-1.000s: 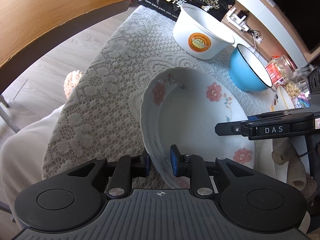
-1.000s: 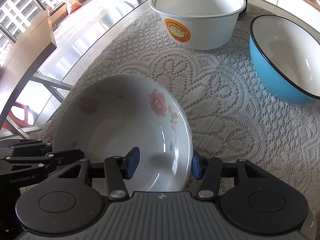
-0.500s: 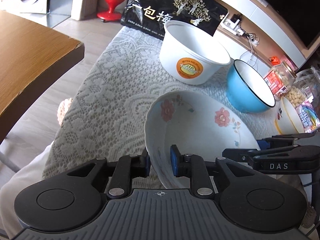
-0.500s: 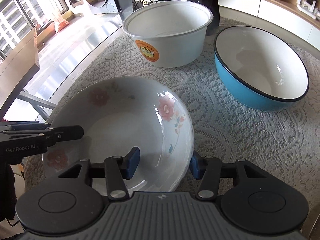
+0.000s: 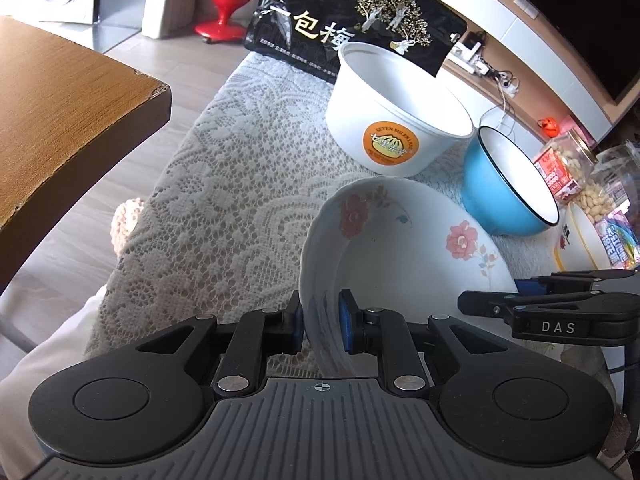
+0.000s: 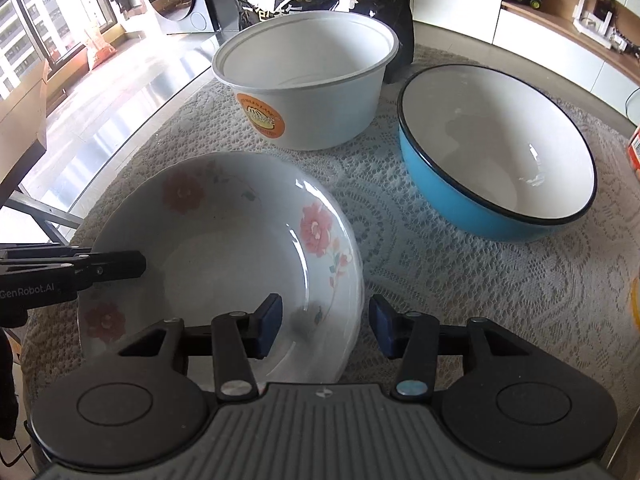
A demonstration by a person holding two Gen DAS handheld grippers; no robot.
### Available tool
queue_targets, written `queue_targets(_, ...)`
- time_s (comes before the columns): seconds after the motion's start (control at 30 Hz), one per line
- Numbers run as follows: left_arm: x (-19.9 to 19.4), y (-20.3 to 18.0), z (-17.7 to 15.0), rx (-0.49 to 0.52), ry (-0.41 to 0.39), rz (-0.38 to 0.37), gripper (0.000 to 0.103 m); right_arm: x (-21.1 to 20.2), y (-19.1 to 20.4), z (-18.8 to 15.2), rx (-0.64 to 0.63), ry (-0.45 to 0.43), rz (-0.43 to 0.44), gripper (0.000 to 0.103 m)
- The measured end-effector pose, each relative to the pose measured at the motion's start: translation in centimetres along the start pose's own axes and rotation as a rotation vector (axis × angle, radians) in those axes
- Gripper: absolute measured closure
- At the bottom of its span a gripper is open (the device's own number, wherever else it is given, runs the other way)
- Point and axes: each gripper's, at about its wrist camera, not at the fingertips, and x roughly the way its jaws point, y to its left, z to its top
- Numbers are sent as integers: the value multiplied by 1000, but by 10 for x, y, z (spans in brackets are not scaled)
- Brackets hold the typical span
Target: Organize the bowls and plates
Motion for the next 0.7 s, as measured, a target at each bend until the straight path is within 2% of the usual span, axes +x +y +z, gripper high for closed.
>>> queue_targets(0.13,2,1,4,-21,5,-17,81,-2,-3,0,15,-15,-14,75)
queue_targets(0.3,5,-8,10,1,-6,-37,80,-7,-6,-6,16,-22,-57,75)
queue_targets(0.47,8,-12,10,20,-2,-28,80,-9,-7,-10,19,-31,-55,75)
queue_targets(0.63,8,-9,6,23,-1,-11,82,-11,-4,-11,12,-68,-70,75)
queue_targets(0.7,3,-10,5,33,-29,2,82,-16,-3,-13,-1,-112,-116,75)
